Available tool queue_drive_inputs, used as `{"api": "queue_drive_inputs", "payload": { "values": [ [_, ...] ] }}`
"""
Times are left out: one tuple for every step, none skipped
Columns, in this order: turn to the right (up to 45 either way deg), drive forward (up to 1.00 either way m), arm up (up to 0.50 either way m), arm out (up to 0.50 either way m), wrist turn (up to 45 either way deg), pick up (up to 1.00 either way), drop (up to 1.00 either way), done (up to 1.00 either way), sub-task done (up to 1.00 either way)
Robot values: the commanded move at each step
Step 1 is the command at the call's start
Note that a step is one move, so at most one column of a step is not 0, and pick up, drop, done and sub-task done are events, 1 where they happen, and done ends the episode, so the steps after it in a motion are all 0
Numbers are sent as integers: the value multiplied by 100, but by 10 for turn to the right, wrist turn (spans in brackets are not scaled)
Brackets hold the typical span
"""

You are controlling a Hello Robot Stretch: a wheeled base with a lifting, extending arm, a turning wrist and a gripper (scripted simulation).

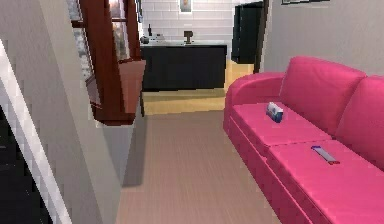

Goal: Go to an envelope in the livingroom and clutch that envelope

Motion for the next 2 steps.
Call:
{"api": "queue_drive_inputs", "payload": {
  "values": [
    [0, 0, 50, 0, 0, 0, 0, 0, 0],
    [0, 0, 34, 0, 0, 0, 0, 0, 0]
  ]
}}
